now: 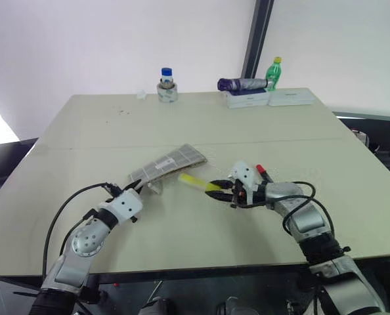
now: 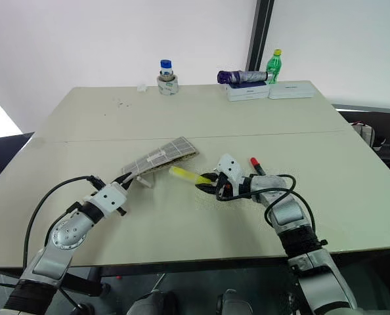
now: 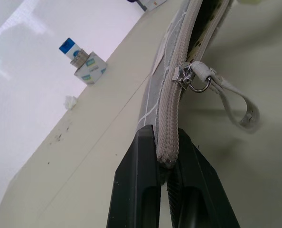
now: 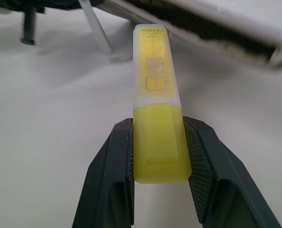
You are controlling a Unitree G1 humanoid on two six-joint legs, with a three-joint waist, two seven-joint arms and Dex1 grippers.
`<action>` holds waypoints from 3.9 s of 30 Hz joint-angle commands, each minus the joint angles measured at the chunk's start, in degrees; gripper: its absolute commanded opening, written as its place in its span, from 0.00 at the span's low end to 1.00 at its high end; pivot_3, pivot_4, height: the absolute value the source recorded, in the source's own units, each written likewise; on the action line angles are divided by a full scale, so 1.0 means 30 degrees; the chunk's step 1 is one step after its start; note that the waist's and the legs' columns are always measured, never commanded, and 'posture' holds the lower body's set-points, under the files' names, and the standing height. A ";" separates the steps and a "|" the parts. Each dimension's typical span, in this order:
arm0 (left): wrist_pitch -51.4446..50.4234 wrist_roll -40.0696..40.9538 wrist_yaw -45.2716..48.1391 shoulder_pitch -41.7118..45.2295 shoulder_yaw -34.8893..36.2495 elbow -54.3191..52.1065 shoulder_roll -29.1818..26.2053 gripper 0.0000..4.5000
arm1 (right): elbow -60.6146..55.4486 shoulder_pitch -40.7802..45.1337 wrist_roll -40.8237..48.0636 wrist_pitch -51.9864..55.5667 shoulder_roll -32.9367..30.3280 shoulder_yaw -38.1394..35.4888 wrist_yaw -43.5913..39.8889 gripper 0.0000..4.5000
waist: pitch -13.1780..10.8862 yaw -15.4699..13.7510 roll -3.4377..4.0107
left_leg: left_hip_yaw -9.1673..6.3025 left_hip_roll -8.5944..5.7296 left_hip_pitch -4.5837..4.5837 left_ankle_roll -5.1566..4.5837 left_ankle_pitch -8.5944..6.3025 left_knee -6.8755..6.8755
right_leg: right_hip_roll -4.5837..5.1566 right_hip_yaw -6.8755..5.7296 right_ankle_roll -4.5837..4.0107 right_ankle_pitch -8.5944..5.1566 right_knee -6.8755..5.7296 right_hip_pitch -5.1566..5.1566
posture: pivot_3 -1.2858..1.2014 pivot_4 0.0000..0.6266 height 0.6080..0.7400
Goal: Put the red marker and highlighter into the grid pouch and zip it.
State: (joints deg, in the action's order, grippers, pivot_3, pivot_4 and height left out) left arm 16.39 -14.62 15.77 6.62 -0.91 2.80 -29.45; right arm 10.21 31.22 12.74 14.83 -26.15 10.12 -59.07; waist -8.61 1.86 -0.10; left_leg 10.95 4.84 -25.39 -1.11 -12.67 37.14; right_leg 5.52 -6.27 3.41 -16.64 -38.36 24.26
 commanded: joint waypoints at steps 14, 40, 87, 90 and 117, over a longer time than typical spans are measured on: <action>0.0340 0.0073 -0.0105 0.0501 0.0277 -0.0069 -0.0286 0.00 | -0.0329 0.0489 -0.0266 -0.0893 0.0064 -0.0336 0.0091 0.20 | 0.0000 -0.0018 -0.0001 | 0.0004 -0.0002 0.0000 0.0010 0.0006 0.0002 | 0.0000 -0.0001 0.0000 0.0000 0.0000 0.0001 | 0.52 0.24 1.00; 0.1236 0.0242 0.0689 -0.0010 -0.0395 -0.0863 -0.0152 0.00 | 0.1265 0.1280 -0.1800 -0.2088 0.0394 0.0250 0.0471 0.20 | 0.0000 -0.0291 -0.0001 | 0.0007 -0.0003 -0.0001 0.0029 0.0017 0.0021 | 0.0002 -0.0001 0.0000 0.0000 -0.0001 -0.0004 | 0.52 0.24 1.00; 0.3131 0.0945 0.2964 0.0879 -0.0514 0.0339 -0.1505 0.00 | -0.6664 -0.3018 0.2122 0.1766 -0.4584 -0.3390 -0.1173 0.99 | -0.0004 -0.0377 -0.0004 | -0.0014 -0.0003 0.0001 -0.0023 -0.0014 0.0029 | 0.0007 -0.0001 -0.0004 0.0001 0.0002 -0.0012 | 0.52 0.24 1.00; 0.3266 0.0984 0.2990 0.1183 -0.0703 0.0674 -0.1375 0.00 | -0.5033 -0.3137 0.1898 0.2404 -0.4298 -0.5615 0.1714 0.99 | -0.0005 -0.0380 -0.0008 | -0.0016 -0.0003 0.0002 -0.0037 -0.0022 0.0030 | 0.0008 -0.0001 -0.0006 0.0002 0.0002 -0.0014 | 0.52 0.24 1.00; 0.3619 0.0686 0.3027 0.1864 -0.1250 0.1206 -0.1401 0.00 | -0.1639 -0.4237 -0.0205 0.3988 -0.1435 -0.6696 1.0124 0.23 | 0.0000 -0.0361 -0.0012 | -0.0013 -0.0011 0.0011 -0.0019 -0.0010 0.0028 | -0.0007 -0.0001 -0.0001 0.0001 0.0003 -0.0038 | 0.52 0.24 1.00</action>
State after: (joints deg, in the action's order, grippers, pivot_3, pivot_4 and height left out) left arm 26.81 -12.41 25.68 12.00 -5.47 8.29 -33.48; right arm 6.49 17.07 11.45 27.36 -29.43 -9.71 -27.23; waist -8.61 0.78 -0.13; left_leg 10.92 4.81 -25.36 -1.17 -12.71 37.23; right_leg 5.50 -6.27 3.41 -16.64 -38.35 24.15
